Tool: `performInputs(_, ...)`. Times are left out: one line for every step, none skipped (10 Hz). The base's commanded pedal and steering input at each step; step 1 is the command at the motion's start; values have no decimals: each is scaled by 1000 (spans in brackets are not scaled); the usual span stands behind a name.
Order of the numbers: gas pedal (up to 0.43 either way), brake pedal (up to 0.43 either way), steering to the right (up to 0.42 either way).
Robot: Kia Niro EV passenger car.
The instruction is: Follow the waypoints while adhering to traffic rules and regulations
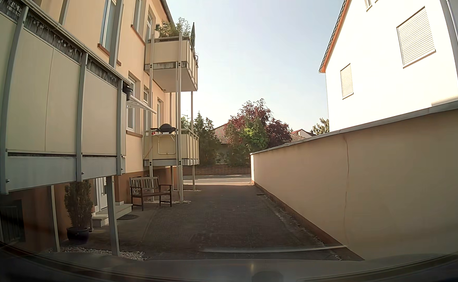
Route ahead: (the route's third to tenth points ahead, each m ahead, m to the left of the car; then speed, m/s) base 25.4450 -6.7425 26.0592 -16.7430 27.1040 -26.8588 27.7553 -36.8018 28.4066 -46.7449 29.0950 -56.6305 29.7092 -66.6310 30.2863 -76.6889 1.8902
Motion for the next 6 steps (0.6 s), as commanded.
performInputs(0,30,-122)
performInputs(0,30,-121)
performInputs(0,30,-114)
performInputs(0,30,-95)
performInputs(0,30,-75)
performInputs(0,30,-64)
